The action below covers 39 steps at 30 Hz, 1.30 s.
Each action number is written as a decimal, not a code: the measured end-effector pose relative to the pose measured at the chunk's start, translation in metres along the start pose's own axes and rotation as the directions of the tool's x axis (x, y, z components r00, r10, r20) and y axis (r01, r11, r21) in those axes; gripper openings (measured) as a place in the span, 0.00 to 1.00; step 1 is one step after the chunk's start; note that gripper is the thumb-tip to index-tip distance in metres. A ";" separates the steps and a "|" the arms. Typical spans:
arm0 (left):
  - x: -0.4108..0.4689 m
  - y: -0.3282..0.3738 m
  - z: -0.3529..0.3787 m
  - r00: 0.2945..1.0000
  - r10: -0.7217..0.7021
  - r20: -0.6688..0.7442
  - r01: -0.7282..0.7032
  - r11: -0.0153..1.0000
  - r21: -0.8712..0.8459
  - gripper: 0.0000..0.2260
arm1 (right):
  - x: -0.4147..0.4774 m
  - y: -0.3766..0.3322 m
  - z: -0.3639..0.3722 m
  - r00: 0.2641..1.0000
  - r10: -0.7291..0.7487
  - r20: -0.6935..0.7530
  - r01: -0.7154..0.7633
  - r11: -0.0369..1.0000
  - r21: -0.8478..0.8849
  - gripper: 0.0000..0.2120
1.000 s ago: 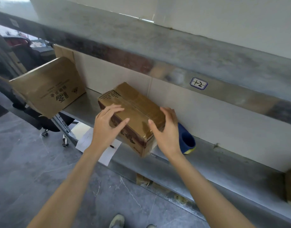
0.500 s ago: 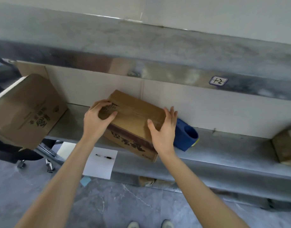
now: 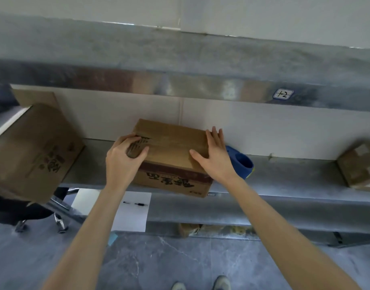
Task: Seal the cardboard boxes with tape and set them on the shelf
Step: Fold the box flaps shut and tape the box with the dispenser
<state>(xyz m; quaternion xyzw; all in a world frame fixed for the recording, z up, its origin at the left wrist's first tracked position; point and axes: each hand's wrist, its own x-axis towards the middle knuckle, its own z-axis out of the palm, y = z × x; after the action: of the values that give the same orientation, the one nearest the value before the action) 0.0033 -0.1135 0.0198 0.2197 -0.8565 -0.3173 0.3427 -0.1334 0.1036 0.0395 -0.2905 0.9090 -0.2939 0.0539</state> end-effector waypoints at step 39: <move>0.005 -0.049 -0.045 0.932 -0.114 0.345 0.184 0.967 -0.176 0.25 | 0.014 0.005 0.002 0.942 -0.319 0.102 0.289 0.929 0.231 0.24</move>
<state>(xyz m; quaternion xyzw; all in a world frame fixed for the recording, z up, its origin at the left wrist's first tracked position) 0.0403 -0.1683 0.0133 0.1911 -0.8452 -0.4619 0.1891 -0.1470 0.0980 0.0360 -0.4402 0.8102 -0.3735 0.1013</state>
